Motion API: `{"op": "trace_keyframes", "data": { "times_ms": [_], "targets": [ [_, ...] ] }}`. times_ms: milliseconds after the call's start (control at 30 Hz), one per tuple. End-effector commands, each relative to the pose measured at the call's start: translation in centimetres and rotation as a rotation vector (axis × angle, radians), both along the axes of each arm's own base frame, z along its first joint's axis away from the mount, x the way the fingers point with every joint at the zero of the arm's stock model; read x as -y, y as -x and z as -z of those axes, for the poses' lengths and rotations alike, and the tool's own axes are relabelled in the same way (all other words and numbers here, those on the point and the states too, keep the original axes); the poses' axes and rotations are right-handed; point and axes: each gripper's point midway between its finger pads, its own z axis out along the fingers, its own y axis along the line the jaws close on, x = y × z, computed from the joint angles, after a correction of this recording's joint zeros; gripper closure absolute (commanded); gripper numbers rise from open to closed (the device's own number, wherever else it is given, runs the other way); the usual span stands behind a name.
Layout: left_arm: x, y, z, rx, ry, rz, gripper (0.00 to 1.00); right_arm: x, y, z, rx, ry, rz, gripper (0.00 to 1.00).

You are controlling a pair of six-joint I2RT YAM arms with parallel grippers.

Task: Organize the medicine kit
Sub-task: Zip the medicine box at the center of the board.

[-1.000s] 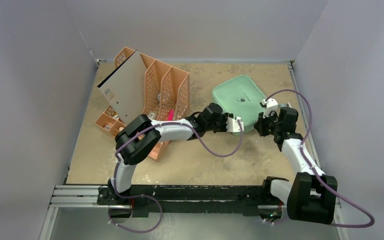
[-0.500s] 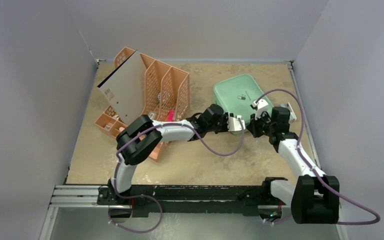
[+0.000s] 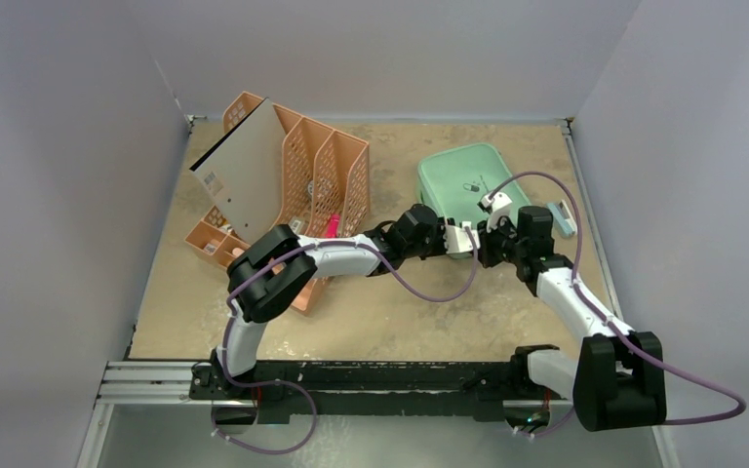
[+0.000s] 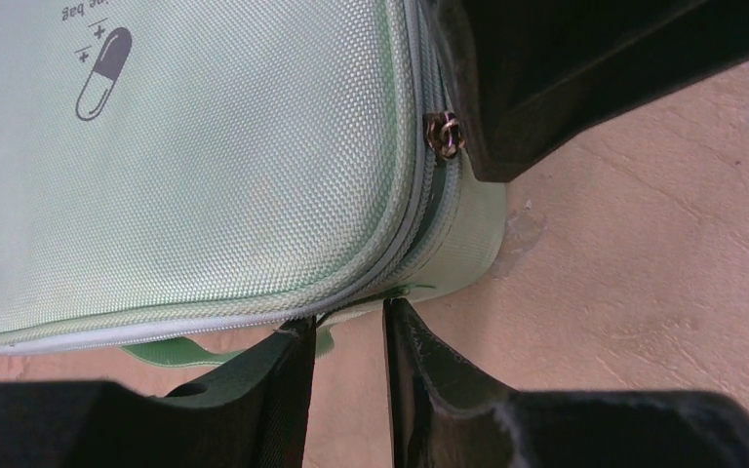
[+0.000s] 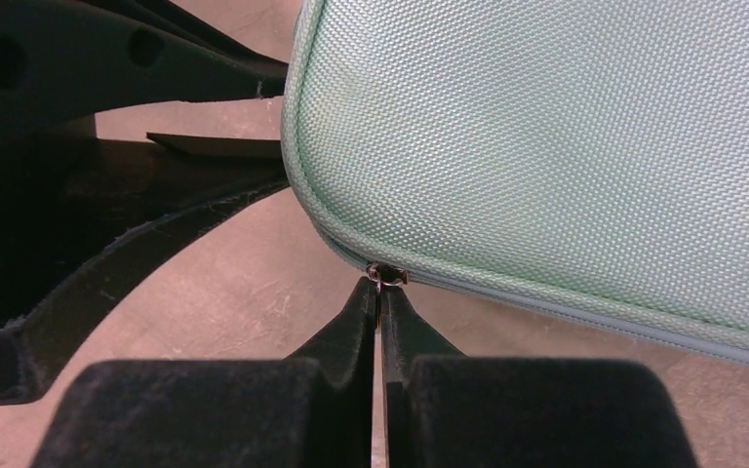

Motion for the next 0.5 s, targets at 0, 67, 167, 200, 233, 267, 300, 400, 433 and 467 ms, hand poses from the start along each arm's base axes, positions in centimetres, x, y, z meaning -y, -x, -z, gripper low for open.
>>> {"op": "trace_keyframes", "data": {
  "times_ms": [0, 67, 167, 200, 233, 267, 300, 400, 433, 467],
  "targets": [
    [5.0, 4.0, -3.4, 0.005, 0.168, 0.157, 0.72, -4.0, -2.2, -6.5, 0.186, -0.173, -0.107, 1.00],
    [4.9, 4.2, -3.3, -0.004, 0.174, 0.152, 0.72, -4.2, -2.3, -6.7, 0.171, -0.206, -0.083, 1.00],
    [4.6, 4.3, -3.4, -0.011, 0.188, 0.139, 0.72, -4.3, -2.4, -6.5, 0.104, -0.255, -0.027, 1.00],
    [4.4, 4.3, -3.6, -0.011, 0.191, 0.134, 0.72, -4.3, -2.2, -6.3, 0.079, -0.262, -0.016, 1.00],
    [4.2, 4.4, -3.6, -0.013, 0.192, 0.127, 0.72, -4.3, -2.1, -6.1, 0.060, -0.267, -0.004, 1.00],
    [4.1, 4.5, -4.0, -0.012, 0.203, 0.123, 0.72, -4.2, -1.9, -5.9, 0.043, -0.273, 0.015, 1.00],
    [3.7, 4.6, -3.8, -0.021, 0.205, 0.115, 0.72, -4.0, -1.8, -5.7, 0.032, -0.277, 0.037, 1.00],
    [2.7, 5.4, -4.5, -0.064, 0.245, 0.086, 0.72, -3.3, -1.4, -5.3, 0.016, -0.289, 0.114, 1.00],
    [2.4, 5.5, -4.8, -0.082, 0.267, 0.065, 0.72, -2.9, -1.4, -5.2, 0.014, -0.291, 0.149, 1.00],
    [2.0, 5.7, -4.9, -0.109, 0.285, 0.040, 0.72, -2.6, -1.3, -5.1, 0.003, -0.293, 0.185, 1.00]
  ]
}}
